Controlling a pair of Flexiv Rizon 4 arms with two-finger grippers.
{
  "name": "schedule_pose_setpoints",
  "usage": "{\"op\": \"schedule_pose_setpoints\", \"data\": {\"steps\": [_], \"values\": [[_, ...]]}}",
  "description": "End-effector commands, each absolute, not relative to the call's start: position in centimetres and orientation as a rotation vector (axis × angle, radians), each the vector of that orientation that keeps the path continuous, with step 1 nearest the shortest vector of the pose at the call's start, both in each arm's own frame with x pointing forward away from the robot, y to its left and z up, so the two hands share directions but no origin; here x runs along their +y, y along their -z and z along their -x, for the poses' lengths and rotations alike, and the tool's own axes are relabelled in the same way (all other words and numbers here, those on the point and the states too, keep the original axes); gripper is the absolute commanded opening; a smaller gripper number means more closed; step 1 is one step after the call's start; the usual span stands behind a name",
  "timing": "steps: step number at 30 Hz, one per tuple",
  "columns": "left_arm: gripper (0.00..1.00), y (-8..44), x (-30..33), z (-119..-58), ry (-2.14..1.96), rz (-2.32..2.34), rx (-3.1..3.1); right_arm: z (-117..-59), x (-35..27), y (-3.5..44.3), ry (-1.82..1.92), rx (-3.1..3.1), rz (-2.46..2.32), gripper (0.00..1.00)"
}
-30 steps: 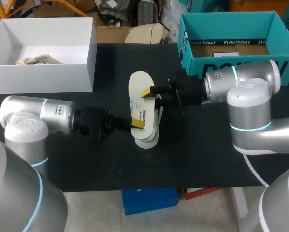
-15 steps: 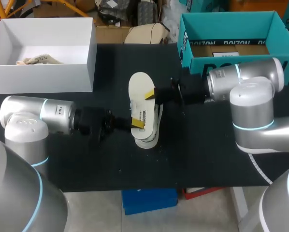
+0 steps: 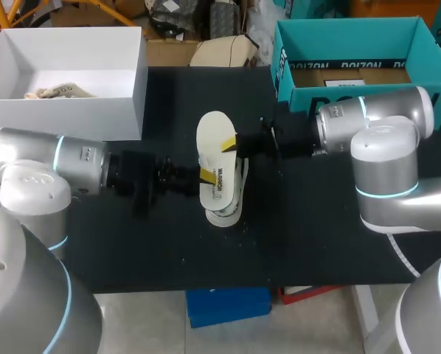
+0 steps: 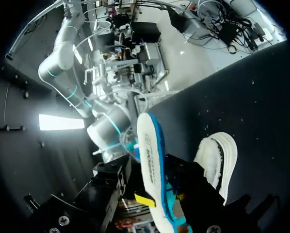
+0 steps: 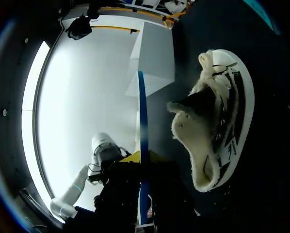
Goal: Take the shoe out of the shoebox, open the shoe tongue, remove and reinsert the insole, then place the shoe into the shoebox
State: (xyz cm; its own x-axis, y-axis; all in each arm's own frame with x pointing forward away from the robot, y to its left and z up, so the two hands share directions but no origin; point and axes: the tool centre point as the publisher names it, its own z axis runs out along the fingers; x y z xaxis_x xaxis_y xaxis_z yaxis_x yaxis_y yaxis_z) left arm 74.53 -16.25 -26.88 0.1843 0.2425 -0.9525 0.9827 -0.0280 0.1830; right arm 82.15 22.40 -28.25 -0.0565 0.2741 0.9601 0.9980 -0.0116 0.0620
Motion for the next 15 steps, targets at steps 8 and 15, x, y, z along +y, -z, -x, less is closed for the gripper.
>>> {"op": "schedule_pose_setpoints", "data": {"steps": [8, 15], "values": [[1.0, 22.2, -14.7, -71.7, 0.555, -1.809, 2.032, -82.1, 22.5, 28.3, 1.125, -1.448, 1.401, 0.0], [1.0, 22.3, -15.0, -72.6, 0.235, -1.914, 2.191, -82.1, 22.5, 28.3, 1.125, -1.448, 1.401, 0.0]]}}
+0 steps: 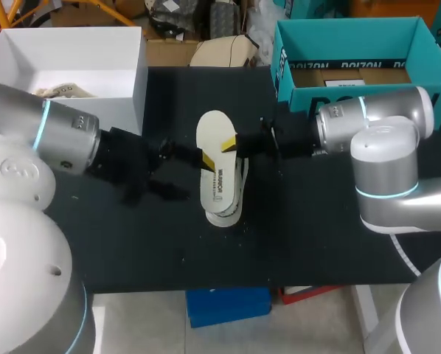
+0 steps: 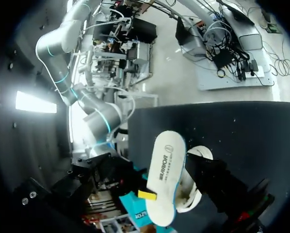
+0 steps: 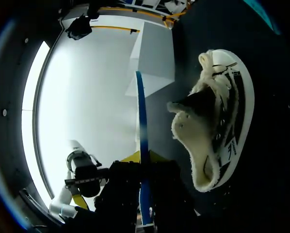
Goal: Take the shoe out of the shoebox, open the shoe tongue, remove and reinsert the insole, then place the shoe into the shoebox
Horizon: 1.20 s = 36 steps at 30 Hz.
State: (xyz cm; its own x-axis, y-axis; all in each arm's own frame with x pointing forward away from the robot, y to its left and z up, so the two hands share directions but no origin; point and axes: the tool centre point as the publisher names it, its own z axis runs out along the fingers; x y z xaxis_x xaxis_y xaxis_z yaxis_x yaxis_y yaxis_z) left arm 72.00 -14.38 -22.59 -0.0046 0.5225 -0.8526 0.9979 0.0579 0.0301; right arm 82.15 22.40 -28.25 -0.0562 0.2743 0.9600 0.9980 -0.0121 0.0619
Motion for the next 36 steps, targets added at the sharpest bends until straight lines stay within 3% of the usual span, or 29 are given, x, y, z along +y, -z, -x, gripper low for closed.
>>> {"op": "schedule_pose_setpoints", "data": {"steps": [1, 36], "values": [[1.0, 22.3, -15.0, -72.6, 0.235, -1.914, 2.191, -82.1, 22.5, 28.3, 1.125, -1.448, 1.401, 0.0], [1.0, 22.7, -16.6, -74.5, 0.079, -2.076, 2.16, -82.1, 22.5, 28.3, 1.125, -1.448, 1.401, 0.0]]}}
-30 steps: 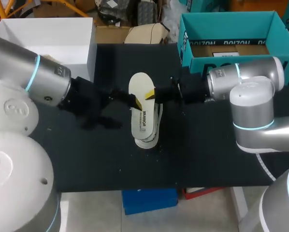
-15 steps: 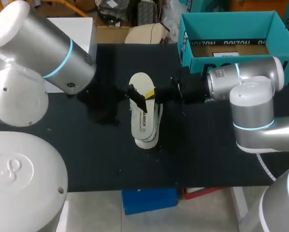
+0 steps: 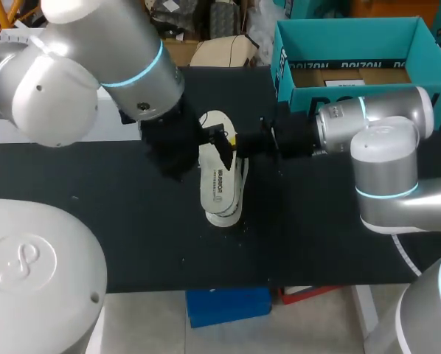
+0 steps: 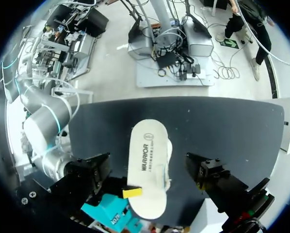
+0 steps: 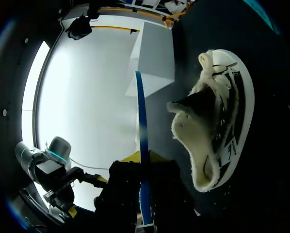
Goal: Take the shoe out of the shoebox, open the shoe tongue, remove and reinsert the insole, then place the shoe into the shoebox
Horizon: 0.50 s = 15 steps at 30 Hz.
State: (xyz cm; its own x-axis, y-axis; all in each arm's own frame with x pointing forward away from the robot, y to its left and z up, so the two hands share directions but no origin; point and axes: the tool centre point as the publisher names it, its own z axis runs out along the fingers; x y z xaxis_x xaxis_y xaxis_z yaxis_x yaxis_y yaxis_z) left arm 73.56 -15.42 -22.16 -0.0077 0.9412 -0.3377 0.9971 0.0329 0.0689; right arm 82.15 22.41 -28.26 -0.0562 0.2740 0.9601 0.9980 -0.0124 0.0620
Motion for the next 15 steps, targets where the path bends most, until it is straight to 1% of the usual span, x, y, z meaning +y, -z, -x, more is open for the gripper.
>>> {"op": "schedule_pose_setpoints", "data": {"steps": [1, 15], "values": [[1.0, 22.8, -16.8, -74.6, 0.067, -2.078, 2.175, -82.1, 22.5, 28.3, 1.125, -1.448, 1.401, 0.0], [1.0, 23.0, -19.1, -76.0, 0.008, -2.144, 2.171, -82.1, 22.5, 28.3, 1.125, -1.448, 1.401, 0.0]]}}
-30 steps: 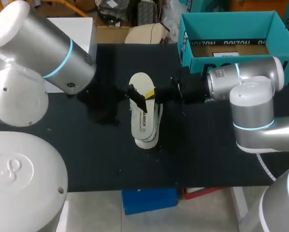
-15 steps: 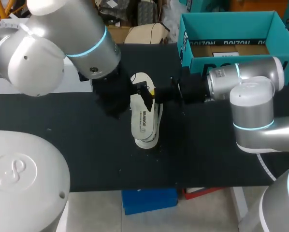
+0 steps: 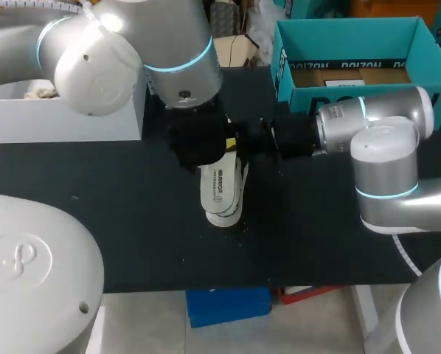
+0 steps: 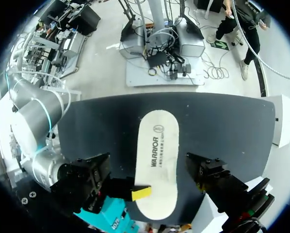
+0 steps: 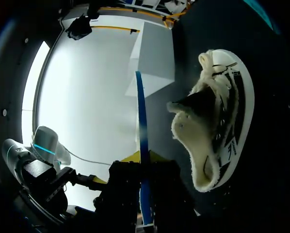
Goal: Take the shoe out of the shoebox, open the shoe tongue, remove and reinsert the insole, then place the shoe into the shoebox
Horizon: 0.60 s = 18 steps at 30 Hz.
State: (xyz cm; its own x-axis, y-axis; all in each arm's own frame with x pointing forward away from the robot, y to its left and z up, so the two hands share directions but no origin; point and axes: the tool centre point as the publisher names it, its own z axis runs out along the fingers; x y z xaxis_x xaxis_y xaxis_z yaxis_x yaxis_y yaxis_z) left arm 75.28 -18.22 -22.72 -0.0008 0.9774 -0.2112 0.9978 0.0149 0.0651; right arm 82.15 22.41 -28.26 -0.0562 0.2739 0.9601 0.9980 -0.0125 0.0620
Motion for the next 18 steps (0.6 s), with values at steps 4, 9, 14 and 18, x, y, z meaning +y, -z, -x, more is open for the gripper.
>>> {"op": "schedule_pose_setpoints", "data": {"steps": [4, 9, 14, 18], "values": [[1.0, 22.8, -19.2, -76.6, 0.005, -2.149, 2.17, -82.1, 22.5, 28.3, 1.125, -1.448, 1.401, 0.0], [1.0, 22.2, -19.0, -77.9, 0.005, -2.145, 2.162, -82.1, 22.5, 28.3, 1.125, -1.448, 1.401, 0.0], [1.0, 21.6, -18.7, -79.7, -0.001, -2.139, 2.151, -82.1, 22.5, 28.3, 1.125, -1.448, 1.401, 0.0], [1.0, 21.3, -18.1, -81.4, 0.001, -2.132, 2.141, -82.1, 22.5, 28.3, 1.125, -1.448, 1.401, 0.0]]}}
